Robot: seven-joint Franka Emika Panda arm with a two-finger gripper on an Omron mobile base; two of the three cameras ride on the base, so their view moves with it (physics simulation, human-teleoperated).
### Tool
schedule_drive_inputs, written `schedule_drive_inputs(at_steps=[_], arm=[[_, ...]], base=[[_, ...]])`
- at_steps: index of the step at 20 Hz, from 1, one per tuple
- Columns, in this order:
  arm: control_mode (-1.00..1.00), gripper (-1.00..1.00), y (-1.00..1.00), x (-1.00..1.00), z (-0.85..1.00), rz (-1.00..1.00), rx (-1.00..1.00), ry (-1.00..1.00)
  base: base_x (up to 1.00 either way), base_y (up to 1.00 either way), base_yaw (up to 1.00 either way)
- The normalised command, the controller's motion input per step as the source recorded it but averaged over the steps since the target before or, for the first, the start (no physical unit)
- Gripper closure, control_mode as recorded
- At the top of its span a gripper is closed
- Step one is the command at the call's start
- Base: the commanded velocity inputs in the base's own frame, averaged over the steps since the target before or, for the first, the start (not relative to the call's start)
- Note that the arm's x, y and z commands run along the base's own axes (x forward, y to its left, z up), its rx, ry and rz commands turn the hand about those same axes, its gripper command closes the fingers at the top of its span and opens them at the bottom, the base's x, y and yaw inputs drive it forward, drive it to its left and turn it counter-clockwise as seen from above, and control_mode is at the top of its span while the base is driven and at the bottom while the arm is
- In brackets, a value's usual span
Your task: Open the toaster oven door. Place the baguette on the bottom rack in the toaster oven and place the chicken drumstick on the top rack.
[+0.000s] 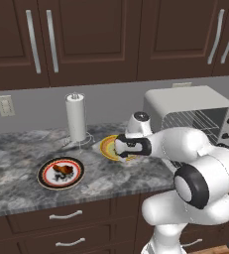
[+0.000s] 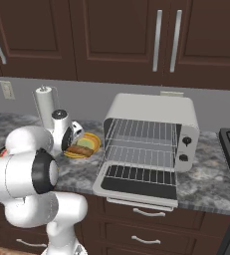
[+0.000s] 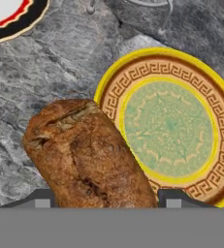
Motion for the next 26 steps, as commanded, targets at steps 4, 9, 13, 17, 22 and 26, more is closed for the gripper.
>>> schedule_drive_inputs(at_steps=[4,9,13,17,22,26], arm=[[-1.00,1.00,-0.27,-0.48,0.30,0.04,-0.04,0.02],[-1.00,1.00,-0.48,-0.42,0.16,0.01,-0.01,0.02],[-1.00,1.00,-0.52,-0.27,0.21,0.07,0.00,0.09],[-1.00,1.00,-0.59,-0.07,0.06,0.15,-0.01,0.04],[-1.00,1.00,-0.64,-0.01,0.03,0.16,0.00,0.04],[-1.00,1.00,-0.61,0.00,0.06,0.11,0.00,0.09]], base=[[0.00,0.00,0.00],[0.00,0.00,0.00],[0.00,0.00,0.00],[0.00,0.00,0.00],[0.00,0.00,0.00],[0.00,0.00,0.00]])
